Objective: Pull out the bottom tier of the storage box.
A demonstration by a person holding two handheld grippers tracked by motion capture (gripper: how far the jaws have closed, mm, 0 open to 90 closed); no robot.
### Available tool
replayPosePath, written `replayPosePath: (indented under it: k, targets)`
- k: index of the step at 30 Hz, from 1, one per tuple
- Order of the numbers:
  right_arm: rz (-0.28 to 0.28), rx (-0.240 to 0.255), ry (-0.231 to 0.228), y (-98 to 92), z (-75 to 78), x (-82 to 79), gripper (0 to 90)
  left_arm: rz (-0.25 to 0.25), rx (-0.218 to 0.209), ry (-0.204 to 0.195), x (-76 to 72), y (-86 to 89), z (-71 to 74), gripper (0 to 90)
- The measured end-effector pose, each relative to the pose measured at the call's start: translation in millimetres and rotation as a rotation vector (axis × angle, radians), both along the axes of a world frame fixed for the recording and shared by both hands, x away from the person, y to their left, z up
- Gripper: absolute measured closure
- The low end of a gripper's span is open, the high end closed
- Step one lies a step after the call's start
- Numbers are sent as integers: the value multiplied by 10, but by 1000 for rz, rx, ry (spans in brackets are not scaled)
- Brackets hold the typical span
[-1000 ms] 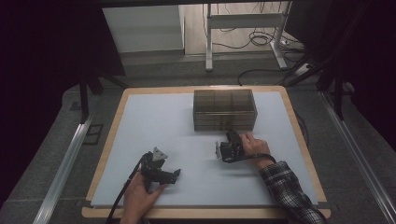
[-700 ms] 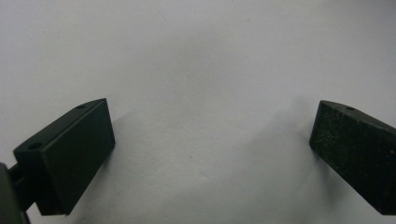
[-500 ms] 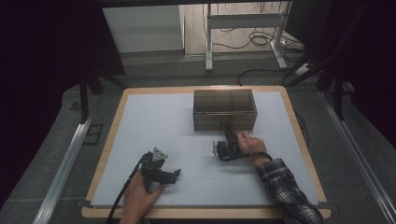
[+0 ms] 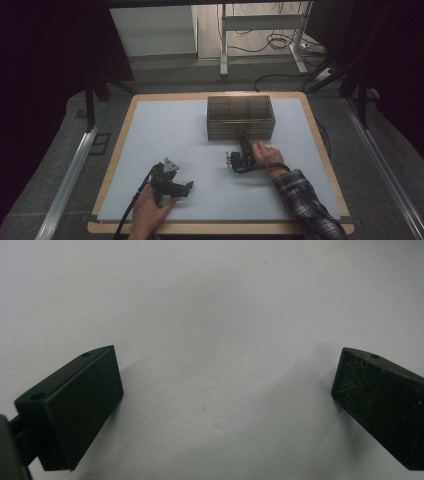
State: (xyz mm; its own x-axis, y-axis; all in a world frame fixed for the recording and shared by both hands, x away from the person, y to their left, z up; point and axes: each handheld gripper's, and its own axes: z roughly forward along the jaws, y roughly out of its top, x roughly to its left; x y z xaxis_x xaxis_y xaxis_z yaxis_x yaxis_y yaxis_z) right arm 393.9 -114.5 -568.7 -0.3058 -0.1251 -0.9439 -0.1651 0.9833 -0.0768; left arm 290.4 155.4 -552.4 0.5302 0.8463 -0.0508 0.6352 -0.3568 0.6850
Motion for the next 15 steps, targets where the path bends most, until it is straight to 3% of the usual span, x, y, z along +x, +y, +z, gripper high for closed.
replayPosePath:
  k: [15]
  targets:
    - [37, 25, 18, -56, 29, -146, 799, -1, 1, 0, 0, 0, 0, 0]
